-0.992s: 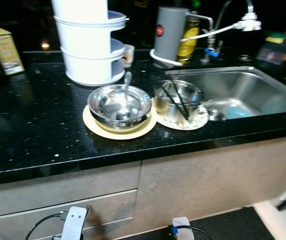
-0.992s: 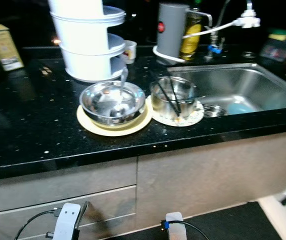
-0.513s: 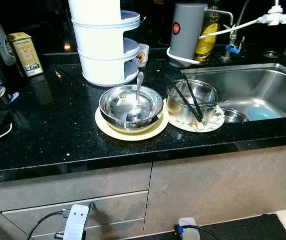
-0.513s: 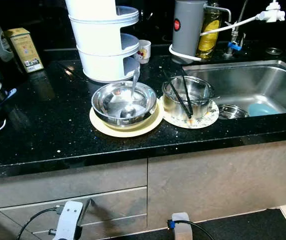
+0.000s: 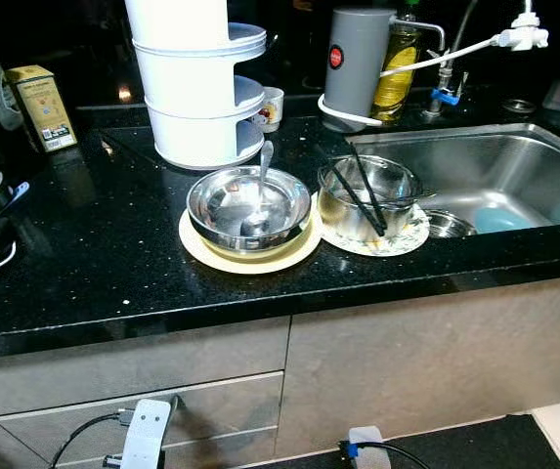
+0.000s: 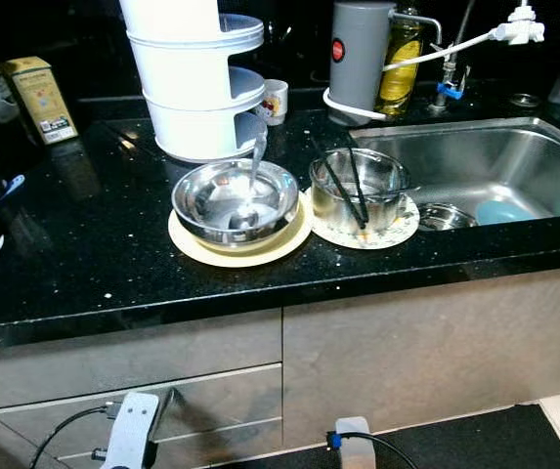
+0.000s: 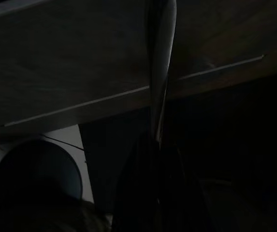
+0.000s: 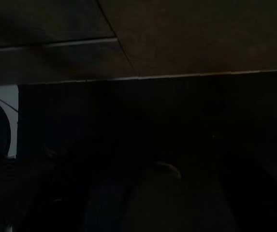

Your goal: Kitchen organization

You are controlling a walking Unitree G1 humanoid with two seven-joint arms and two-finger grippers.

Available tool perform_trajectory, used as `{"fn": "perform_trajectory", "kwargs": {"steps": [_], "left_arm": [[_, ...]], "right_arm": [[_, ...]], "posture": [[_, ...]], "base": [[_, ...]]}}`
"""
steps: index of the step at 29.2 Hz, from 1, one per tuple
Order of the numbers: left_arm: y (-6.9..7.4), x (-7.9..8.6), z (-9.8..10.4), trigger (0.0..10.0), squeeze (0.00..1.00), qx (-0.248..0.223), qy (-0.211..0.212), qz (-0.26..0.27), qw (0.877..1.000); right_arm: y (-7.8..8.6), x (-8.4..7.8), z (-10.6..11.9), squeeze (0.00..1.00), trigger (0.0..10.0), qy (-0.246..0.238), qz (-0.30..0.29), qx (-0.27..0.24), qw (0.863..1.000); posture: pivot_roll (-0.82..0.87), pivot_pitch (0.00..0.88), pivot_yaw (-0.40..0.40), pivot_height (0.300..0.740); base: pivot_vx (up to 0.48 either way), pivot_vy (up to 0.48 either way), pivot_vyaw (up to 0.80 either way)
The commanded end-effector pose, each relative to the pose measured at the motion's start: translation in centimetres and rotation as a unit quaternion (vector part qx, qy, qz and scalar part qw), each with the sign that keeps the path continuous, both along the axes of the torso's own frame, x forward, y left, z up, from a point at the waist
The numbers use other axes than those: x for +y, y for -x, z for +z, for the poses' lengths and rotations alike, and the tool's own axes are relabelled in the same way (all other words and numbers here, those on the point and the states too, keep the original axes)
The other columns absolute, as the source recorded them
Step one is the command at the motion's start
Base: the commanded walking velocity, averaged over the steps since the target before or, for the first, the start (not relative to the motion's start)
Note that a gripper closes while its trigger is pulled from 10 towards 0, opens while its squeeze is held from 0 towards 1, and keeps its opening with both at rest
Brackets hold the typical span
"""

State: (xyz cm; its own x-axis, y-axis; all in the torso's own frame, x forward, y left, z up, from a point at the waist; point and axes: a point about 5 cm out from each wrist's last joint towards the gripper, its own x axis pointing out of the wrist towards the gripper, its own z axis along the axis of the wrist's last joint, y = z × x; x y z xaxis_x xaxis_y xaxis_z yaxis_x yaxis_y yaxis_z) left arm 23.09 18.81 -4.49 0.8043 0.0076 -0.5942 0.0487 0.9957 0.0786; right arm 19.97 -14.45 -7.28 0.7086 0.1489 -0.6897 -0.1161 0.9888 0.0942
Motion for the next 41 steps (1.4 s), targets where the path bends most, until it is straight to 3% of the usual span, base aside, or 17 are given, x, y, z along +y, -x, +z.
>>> {"fn": "perform_trajectory", "kwargs": {"steps": [1,41], "left_arm": [[0.50,-0.09,-0.46,10.0,0.00,0.013,0.004,0.005,1.000],[0.38,-0.27,-0.48,10.0,0.00,0.013,0.006,0.007,1.000]], "right_arm": [[0.48,-0.30,-0.28,0.00,10.0,0.003,0.000,0.009,1.000],[0.22,-0.76,-0.14,0.00,10.0,0.011,0.008,0.007,1.000]], "posture": [[-0.02,0.107,-0.027,0.740],[-0.03,0.109,-0.032,0.740]], "base": [[0.000,-0.379,0.00],[0.000,-0.378,0.00]]}}
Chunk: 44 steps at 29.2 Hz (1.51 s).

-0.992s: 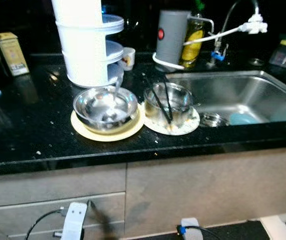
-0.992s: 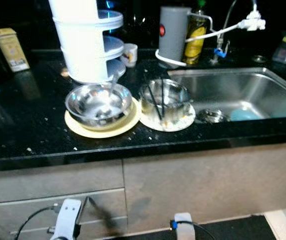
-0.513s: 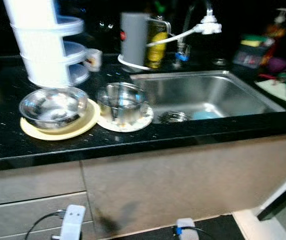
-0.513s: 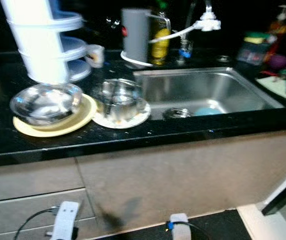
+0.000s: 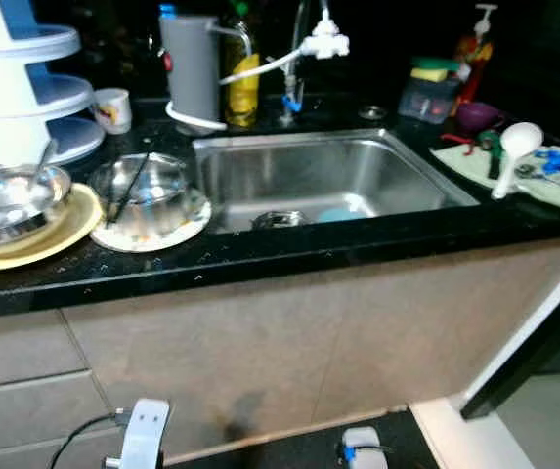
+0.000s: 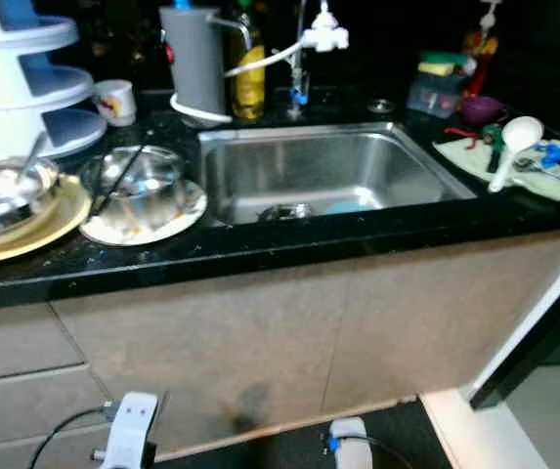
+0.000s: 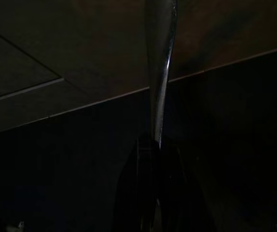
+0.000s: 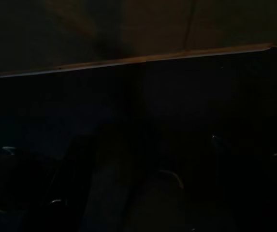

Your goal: Kitchen organization

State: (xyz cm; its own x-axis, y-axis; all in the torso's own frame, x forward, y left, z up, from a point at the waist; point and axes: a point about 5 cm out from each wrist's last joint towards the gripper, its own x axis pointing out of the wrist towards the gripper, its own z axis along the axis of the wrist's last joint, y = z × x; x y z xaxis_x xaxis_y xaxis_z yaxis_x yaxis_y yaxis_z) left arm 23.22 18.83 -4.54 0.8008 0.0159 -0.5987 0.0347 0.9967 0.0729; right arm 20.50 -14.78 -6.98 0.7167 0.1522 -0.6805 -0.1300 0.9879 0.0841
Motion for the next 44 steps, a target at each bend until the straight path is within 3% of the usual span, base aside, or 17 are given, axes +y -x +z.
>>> {"fn": "perform_trajectory", "kwargs": {"steps": [1,13,16,22,27,35,38,44], "left_arm": [[0.5,-0.3,-0.4,10.0,0.00,0.010,0.003,0.000,1.000],[0.4,-0.3,-0.4,10.0,0.00,0.010,0.006,0.001,1.000],[0.2,-0.1,-0.2,10.0,0.00,0.000,0.037,0.030,0.999],[0.1,-0.5,0.0,10.0,0.00,-0.011,0.062,0.022,0.998],[0.0,-0.4,0.2,10.0,0.00,-0.022,0.049,0.015,0.998],[-0.2,-0.2,0.4,10.0,0.00,-0.029,0.026,0.003,0.999],[-0.3,-0.6,0.5,10.0,0.00,-0.037,0.001,-0.032,0.999],[-0.4,-1.3,1.0,10.0,0.00,-0.060,0.007,-0.066,0.996]], "right_arm": [[0.8,-0.4,-0.4,0.00,10.0,0.007,0.001,0.015,1.000],[0.8,-0.4,-0.5,0.00,10.0,0.007,0.001,0.016,1.000],[0.7,-0.4,-0.4,0.00,10.0,0.007,0.001,0.015,1.000],[0.7,-0.4,-0.4,0.00,10.0,0.007,0.000,0.015,1.000],[0.7,-0.4,-0.4,0.00,10.0,0.007,0.001,0.014,1.000],[0.6,-0.3,-0.4,0.00,10.0,0.006,0.001,0.012,1.000],[0.5,-0.2,-0.3,0.00,10.0,0.006,0.003,0.008,1.000],[-0.1,0.1,0.2,0.00,10.0,-0.007,0.022,-0.016,1.000]], "posture": [[-0.03,0.109,-0.032,0.740],[-0.03,0.111,-0.029,0.740],[-0.03,0.112,-0.029,0.740],[-0.03,0.113,-0.027,0.740],[-0.03,0.115,-0.028,0.740],[-0.03,0.116,-0.026,0.740],[-0.04,0.116,-0.025,0.740],[-0.04,0.118,-0.022,0.740]], "base": [[0.000,-0.379,0.00],[0.000,-0.377,0.00],[0.000,-0.236,0.00],[0.000,0.320,0.00],[0.000,0.480,0.00],[0.000,0.000,0.00],[0.000,0.000,0.00],[0.000,0.000,0.00]]}}
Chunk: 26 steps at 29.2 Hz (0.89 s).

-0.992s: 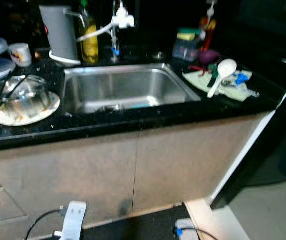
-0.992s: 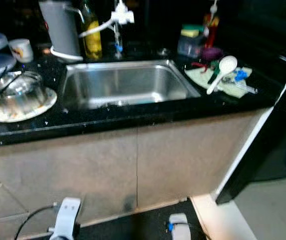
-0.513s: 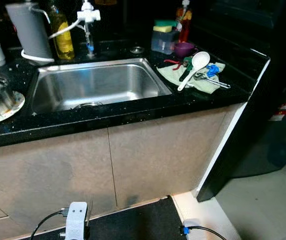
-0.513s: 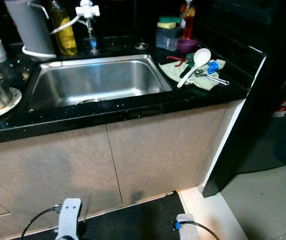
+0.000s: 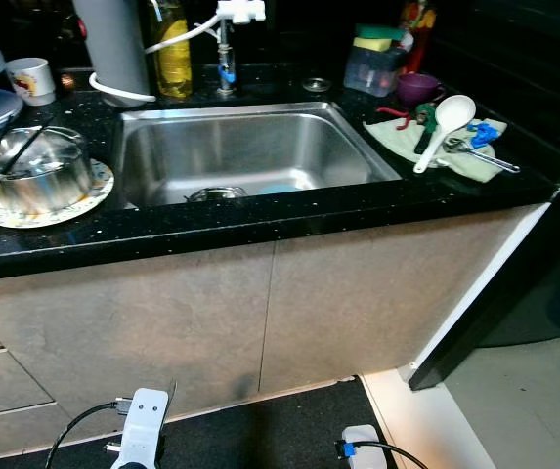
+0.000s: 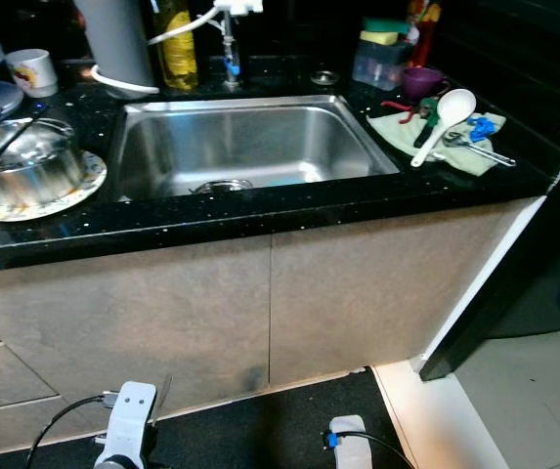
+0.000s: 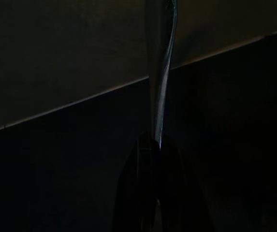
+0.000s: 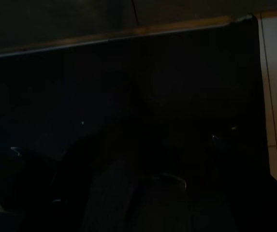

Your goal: Kitchen organization

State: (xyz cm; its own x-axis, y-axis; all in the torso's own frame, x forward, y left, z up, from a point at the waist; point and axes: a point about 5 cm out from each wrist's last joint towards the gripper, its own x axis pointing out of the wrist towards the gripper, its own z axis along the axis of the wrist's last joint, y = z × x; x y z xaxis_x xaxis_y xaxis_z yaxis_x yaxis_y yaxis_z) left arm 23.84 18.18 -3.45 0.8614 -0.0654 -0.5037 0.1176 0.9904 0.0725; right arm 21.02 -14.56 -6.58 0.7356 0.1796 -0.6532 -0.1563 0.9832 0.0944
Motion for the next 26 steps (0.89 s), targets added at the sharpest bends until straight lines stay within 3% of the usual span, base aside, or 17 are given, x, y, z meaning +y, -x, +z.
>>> {"fn": "perform_trajectory", "kwargs": {"steps": [1,2,5,6,8,9,10,16,20,22,23,24,26], "left_arm": [[0.2,-0.9,0.2,10.0,0.00,-0.015,0.006,-0.033,0.999],[0.2,-0.9,0.2,10.0,0.00,-0.015,0.006,-0.033,0.999],[-0.2,-2.0,3.8,10.0,0.00,-0.127,-0.011,-0.111,0.986],[-0.2,-2.0,3.8,10.0,0.00,-0.127,-0.011,-0.111,0.986],[-0.3,-2.3,6.3,10.0,0.00,-0.174,0.000,-0.123,0.977],[-0.3,-2.3,6.3,10.0,0.00,-0.174,0.000,-0.123,0.977],[-0.5,-1.9,7.4,10.0,0.00,-0.194,-0.014,-0.122,0.973],[-1.3,-0.9,7.7,10.0,0.00,-0.200,-0.040,-0.124,0.971],[-3.0,-1.5,12.4,10.0,0.00,-0.271,-0.039,-0.124,0.954],[-3.0,-1.5,12.4,10.0,0.00,-0.271,-0.039,-0.124,0.954],[-3.4,-1.4,13.4,10.0,0.00,-0.285,-0.040,-0.122,0.950],[-3.4,-1.4,13.4,10.0,0.00,-0.285,-0.040,-0.122,0.950],[-4.9,-1.1,17.4,10.0,0.00,-0.333,-0.036,-0.119,0.935]], "right_arm": [[0.1,0.1,0.1,0.00,10.0,-0.007,0.020,-0.010,1.000],[0.1,0.1,0.1,0.00,10.0,-0.007,0.020,-0.010,1.000],[-2.7,1.8,3.5,0.00,10.0,-0.091,0.123,-0.119,0.981],[-2.7,1.8,3.5,0.00,10.0,-0.091,0.123,-0.119,0.981],[-4.2,2.1,6.0,0.00,10.0,-0.120,0.153,-0.178,0.965],[-4.2,2.1,6.0,0.00,10.0,-0.120,0.153,-0.178,0.965],[-5.4,2.1,8.1,0.00,10.0,-0.139,0.162,-0.216,0.953],[-6.7,3.1,10.0,0.00,10.0,-0.149,0.187,-0.243,0.940],[-8.1,3.8,14.5,0.00,10.0,-0.218,0.180,-0.309,0.908],[-8.1,3.8,14.5,0.00,10.0,-0.218,0.180,-0.309,0.908],[-8.4,3.8,15.6,0.00,10.0,-0.231,0.179,-0.325,0.900],[-8.4,3.8,15.6,0.00,10.0,-0.231,0.179,-0.325,0.900],[-9.4,3.5,19.7,0.00,10.0,-0.269,0.174,-0.372,0.871]], "posture": [[-0.04,0.118,-0.022,0.740],[-0.04,0.118,-0.022,0.740],[-0.03,0.120,-0.016,0.740],[-0.03,0.120,-0.016,0.740],[-0.03,0.122,-0.018,0.740],[-0.03,0.122,-0.018,0.740],[-0.03,0.122,-0.022,0.740],[-0.02,0.121,-0.032,0.740],[-0.02,0.117,-0.034,0.740],[-0.02,0.117,-0.034,0.740],[-0.03,0.115,-0.030,0.740],[-0.03,0.115,-0.030,0.740],[-0.03,0.112,-0.027,0.740]], "base": [[0.000,0.000,0.00],[0.000,0.000,0.00],[0.000,0.000,0.00],[0.000,0.000,0.00],[0.000,0.000,0.00],[0.000,0.000,0.00],[0.000,0.000,0.00],[0.000,0.000,0.00],[0.000,0.000,0.00],[0.000,0.000,0.00],[0.000,0.000,0.00],[0.000,0.000,0.00],[0.000,0.000,0.00]]}}
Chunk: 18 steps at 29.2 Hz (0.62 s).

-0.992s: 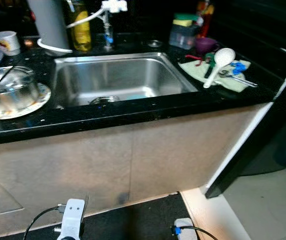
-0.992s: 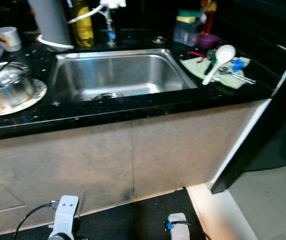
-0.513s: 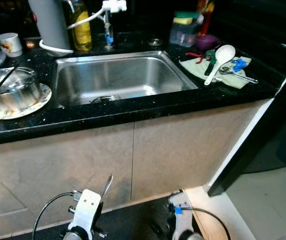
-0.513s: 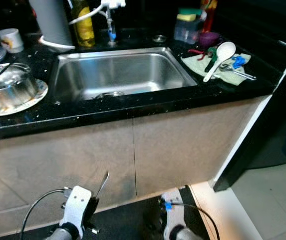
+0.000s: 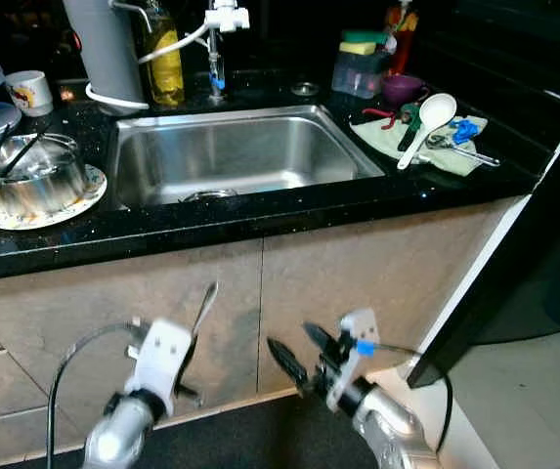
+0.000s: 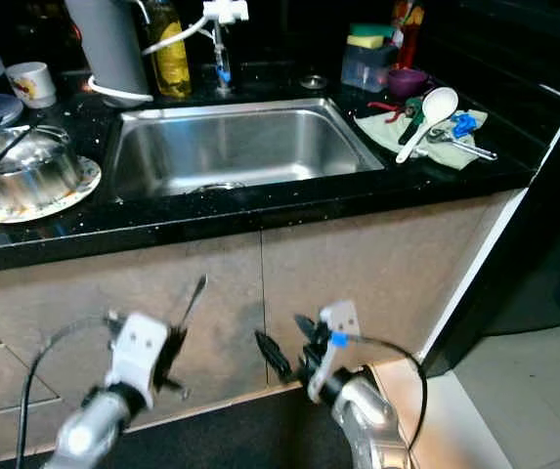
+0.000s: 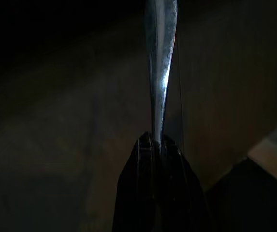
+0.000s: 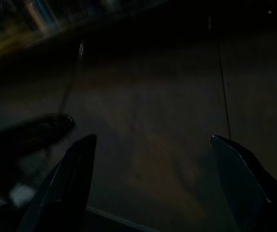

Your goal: Kitchen organization

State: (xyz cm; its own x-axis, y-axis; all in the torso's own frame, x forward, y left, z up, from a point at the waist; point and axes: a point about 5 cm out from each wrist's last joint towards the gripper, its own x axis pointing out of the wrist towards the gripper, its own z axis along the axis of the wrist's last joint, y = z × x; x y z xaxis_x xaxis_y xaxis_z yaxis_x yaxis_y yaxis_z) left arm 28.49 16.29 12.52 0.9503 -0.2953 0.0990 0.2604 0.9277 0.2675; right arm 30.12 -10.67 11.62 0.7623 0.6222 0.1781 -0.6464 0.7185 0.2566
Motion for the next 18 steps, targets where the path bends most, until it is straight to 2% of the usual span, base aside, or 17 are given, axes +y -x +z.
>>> {"fn": "perform_trajectory", "kwargs": {"steps": [1,2,3,4,7,8,9,11,13,14,16,18], "left_arm": [[-1.0,0.9,3.4,10.0,0.00,-0.040,0.004,0.005,0.999],[-1.4,1.0,4.6,10.0,0.00,-0.054,0.006,0.003,0.999],[-1.4,1.0,4.6,10.0,0.00,-0.054,0.006,0.003,0.999],[-2.0,1.2,6.0,10.0,0.00,-0.068,0.006,0.004,0.998],[-3.7,2.2,8.7,10.0,0.00,-0.081,-0.005,0.035,0.996],[-4.6,3.1,10.5,10.0,0.00,-0.092,-0.001,0.062,0.994],[-4.6,3.1,10.5,10.0,0.00,-0.092,-0.001,0.062,0.994],[-5.3,3.8,11.8,10.0,0.00,-0.097,0.004,0.089,0.991],[-5.7,4.2,12.4,10.0,0.00,-0.095,0.011,0.107,0.990],[-5.7,4.2,12.4,10.0,0.00,-0.095,0.011,0.107,0.990],[-5.9,3.8,13.0,10.0,0.00,-0.095,0.016,0.110,0.989],[-6.2,2.8,13.1,10.0,0.00,-0.090,0.023,0.097,0.991]], "right_arm": [[-0.8,-0.6,3.4,0.00,10.0,-0.043,-0.004,-0.035,0.998],[-1.1,-0.7,4.5,0.00,10.0,-0.054,-0.005,-0.047,0.997],[-1.1,-0.7,4.5,0.00,10.0,-0.054,-0.005,-0.047,0.997],[-1.7,-1.0,5.6,0.00,10.0,-0.057,-0.022,-0.059,0.996],[-3.8,-2.6,7.7,0.00,10.0,-0.021,-0.135,-0.083,0.987],[-4.9,-3.9,9.4,0.00,10.0,0.005,-0.207,-0.112,0.972],[-4.9,-3.9,9.4,0.00,10.0,0.005,-0.207,-0.112,0.972],[-5.2,-4.4,11.1,0.00,10.0,0.019,-0.231,-0.147,0.961],[-5.0,-4.1,12.3,0.00,10.0,0.038,-0.229,-0.179,0.956],[-5.0,-4.1,12.3,0.00,10.0,0.038,-0.229,-0.179,0.956],[-4.6,-3.5,13.3,0.00,10.0,0.061,-0.217,-0.205,0.953],[-4.5,-2.7,13.4,0.00,10.0,0.084,-0.207,-0.211,0.952]], "posture": [[-0.03,0.112,-0.027,0.740],[-0.03,0.112,-0.027,0.740],[-0.03,0.112,-0.027,0.740],[-0.02,0.110,-0.028,0.740],[-0.02,0.108,-0.029,0.740],[-0.02,0.108,-0.029,0.740],[-0.02,0.108,-0.029,0.740],[-0.02,0.107,-0.027,0.740],[-0.02,0.106,-0.027,0.740],[-0.02,0.106,-0.027,0.740],[-0.01,0.107,-0.026,0.740],[-0.01,0.109,-0.025,0.740]], "base": [[0.000,0.000,0.00],[0.000,0.000,0.00],[0.000,0.000,0.00],[0.000,0.000,0.00],[0.000,0.000,0.00],[0.000,0.000,0.00],[0.000,0.000,0.00],[0.000,0.000,0.00],[0.000,0.000,0.00],[0.000,0.000,0.00],[0.000,0.000,0.00],[0.000,0.000,0.00]]}}
